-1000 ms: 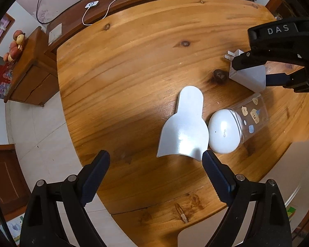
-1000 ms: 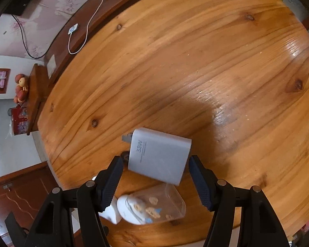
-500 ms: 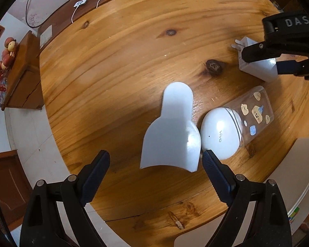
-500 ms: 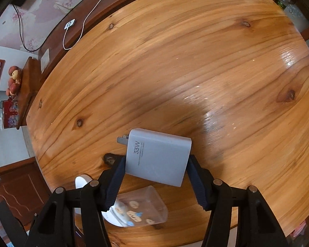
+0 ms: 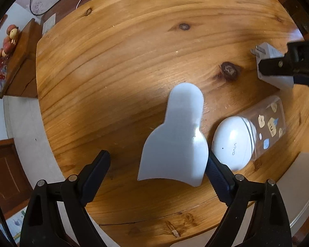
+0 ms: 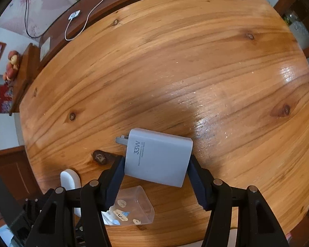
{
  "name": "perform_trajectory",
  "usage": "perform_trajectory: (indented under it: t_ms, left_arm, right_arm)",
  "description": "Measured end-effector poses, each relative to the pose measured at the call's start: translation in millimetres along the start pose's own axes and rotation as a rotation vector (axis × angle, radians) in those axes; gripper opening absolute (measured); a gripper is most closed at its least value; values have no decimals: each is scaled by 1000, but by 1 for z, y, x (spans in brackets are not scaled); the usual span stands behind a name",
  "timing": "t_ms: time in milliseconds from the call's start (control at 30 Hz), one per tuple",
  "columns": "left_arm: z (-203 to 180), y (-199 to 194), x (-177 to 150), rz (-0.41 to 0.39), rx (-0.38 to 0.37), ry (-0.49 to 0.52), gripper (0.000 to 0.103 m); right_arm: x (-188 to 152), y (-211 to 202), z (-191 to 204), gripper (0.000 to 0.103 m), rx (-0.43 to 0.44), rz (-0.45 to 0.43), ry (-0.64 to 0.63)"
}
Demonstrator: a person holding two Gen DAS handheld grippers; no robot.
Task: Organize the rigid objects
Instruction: 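Grasp the white charger with the right tool while the left tool grasps the white wedge holder, then release the white charger in the tray with the right tool while the left tool releases the wedge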
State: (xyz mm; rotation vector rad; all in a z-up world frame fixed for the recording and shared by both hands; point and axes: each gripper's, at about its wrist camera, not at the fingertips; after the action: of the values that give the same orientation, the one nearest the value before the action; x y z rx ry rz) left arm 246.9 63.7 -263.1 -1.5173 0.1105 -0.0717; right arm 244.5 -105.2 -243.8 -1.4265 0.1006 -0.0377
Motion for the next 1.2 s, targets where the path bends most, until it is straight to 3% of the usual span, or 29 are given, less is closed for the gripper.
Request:
perform_trajectory:
  t_ms: [67, 133, 233, 467, 833, 1200]
  left_arm:
    - [-1, -3, -2, -15, -16, -2, 79]
    - [-5, -10, -5, -51, -17, 17, 60]
    - [-4, -11, -6, -60, 20, 14, 60]
    - [16, -26, -13, -91, -10, -64, 60]
    - [16, -106, -63, -226, -118, -73, 60]
    - [-13, -182, -149, -345, -269, 22, 60]
  right_arm:
    - [1, 3, 4, 61, -21, 3, -14]
    - [0, 2, 6, 60, -33, -5, -29]
    - [-3, 1, 6, 60, -45, -11, -49]
    - [-20, -12, 1, 59, -29, -46, -89]
    - [-60, -67, -19, 58, 85, -171, -99]
    - [-165, -152, -13, 58, 158, -339, -277]
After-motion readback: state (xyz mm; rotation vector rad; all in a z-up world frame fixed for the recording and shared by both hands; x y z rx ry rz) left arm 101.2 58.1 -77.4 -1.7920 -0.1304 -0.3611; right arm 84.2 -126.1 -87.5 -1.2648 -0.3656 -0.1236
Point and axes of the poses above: each gripper's, at about its wrist camera, not at the fingertips, and y roughly the way its jaws point, z to its left, x to its top, and after that the axes turned 10 degrees about -y, right-handed
